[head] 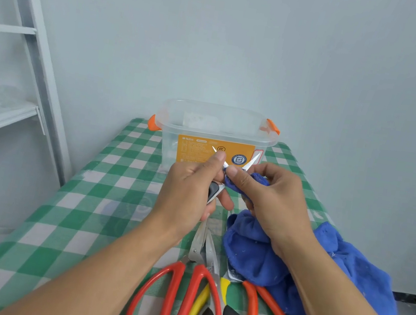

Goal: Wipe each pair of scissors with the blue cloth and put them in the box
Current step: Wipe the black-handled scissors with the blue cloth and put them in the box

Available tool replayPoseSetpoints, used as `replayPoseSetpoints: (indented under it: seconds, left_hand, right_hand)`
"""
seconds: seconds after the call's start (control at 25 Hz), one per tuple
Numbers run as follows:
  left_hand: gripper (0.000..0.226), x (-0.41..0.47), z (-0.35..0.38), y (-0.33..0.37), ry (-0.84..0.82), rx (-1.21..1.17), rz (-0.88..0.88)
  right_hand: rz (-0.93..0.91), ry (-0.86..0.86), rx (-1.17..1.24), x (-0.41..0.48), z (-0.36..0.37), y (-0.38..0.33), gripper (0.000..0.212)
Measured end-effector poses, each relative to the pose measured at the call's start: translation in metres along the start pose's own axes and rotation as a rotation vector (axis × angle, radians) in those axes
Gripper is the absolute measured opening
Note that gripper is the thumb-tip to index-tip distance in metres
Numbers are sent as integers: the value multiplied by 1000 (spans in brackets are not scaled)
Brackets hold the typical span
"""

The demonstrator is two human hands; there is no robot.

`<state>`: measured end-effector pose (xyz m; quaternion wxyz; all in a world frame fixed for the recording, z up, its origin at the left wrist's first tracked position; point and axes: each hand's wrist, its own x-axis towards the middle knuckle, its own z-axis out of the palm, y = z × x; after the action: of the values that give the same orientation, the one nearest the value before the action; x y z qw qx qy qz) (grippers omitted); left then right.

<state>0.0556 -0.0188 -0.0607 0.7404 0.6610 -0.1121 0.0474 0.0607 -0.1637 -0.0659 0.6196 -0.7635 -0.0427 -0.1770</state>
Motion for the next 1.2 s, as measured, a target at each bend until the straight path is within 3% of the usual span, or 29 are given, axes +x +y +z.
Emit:
replayPoseSetpoints:
  seconds: [0.16,0.28,0.44,0.88,1.04,1.2]
  left_hand:
    - [54,0,-1,-1,-6,-21,-9]
    - [51,3,-3,0,18,-59,-19]
    - [43,7,-8,2,48,-82,-19]
    - [29,12,-17,1,58,-71,-8]
    - [38,12,-16,0,55,-31,12]
    - [39,15,-14,-3,88,15,34]
  right_hand:
    - [-43,20,-44,-4,3,-2,39]
    - [-58,8,69,-7,2,-5,25]
    - [-78,13,132,-7,3,-3,23]
    - [-144,242,244,-1,-6,-2,22]
    - [-158,228,264,-4,-5,-7,13]
    - [-131,94,325,-8,-4,-9,4]
